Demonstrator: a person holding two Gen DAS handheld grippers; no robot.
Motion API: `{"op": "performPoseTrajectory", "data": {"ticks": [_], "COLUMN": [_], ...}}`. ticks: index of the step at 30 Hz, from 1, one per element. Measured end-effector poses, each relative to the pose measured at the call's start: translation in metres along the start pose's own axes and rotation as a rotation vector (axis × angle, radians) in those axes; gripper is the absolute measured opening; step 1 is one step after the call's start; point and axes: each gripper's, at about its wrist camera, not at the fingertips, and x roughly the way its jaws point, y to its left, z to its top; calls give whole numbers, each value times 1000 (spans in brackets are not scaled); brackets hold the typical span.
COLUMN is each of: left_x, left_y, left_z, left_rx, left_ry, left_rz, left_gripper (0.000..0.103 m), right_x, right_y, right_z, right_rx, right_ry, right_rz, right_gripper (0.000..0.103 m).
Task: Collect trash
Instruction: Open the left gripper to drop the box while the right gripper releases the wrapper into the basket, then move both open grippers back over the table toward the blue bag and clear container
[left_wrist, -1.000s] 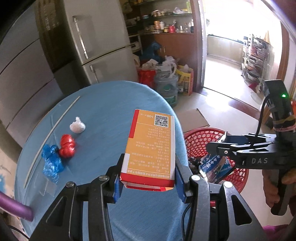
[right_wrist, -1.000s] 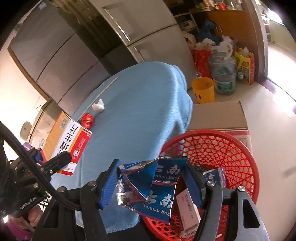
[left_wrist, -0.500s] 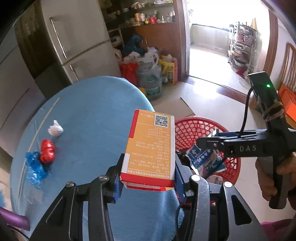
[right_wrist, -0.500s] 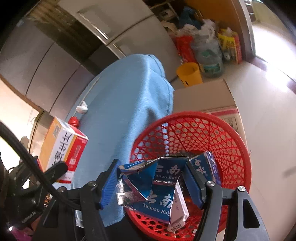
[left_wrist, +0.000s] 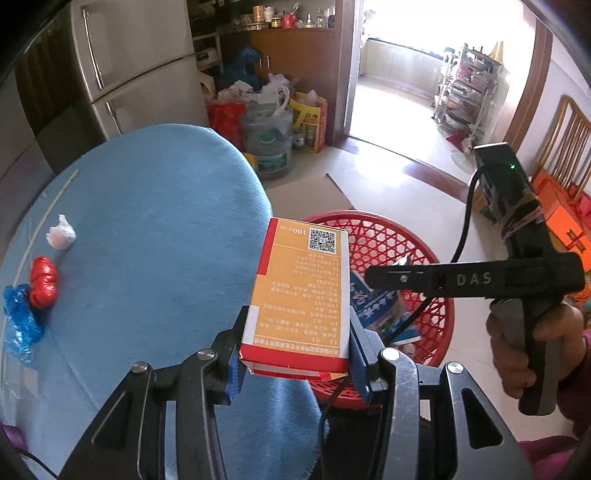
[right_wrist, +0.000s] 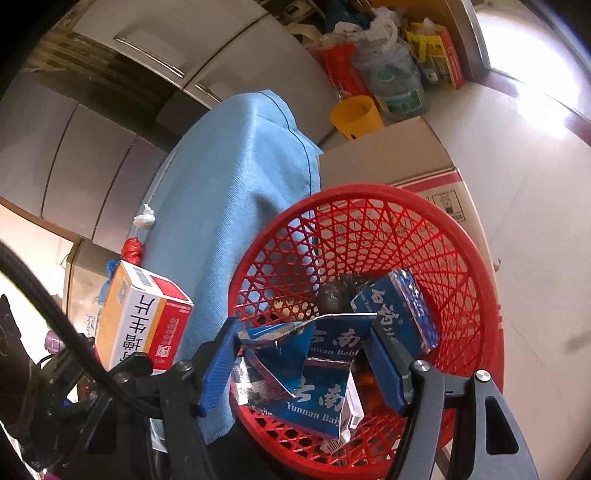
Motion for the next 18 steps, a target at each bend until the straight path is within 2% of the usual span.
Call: {"op": "performPoseTrajectory", "data": {"ticks": [5, 11, 18], "left_x": [1, -3, 5], "left_y": [-3, -6, -10], "left_z": [4, 8, 11], "left_rx": [-3, 6, 12], "left_ry": [-10, -35, -18], "left_rz": [-27, -41, -56], "left_gripper": [49, 49, 49], "right_x": [2, -5, -10], "right_y": [-5, -14, -33], "right_z": [2, 4, 8], "right_rx": [30, 81, 162], "right_ry": [14, 7, -16], "right_rz": [12, 65, 101], "right_gripper": [71, 72, 72]}}
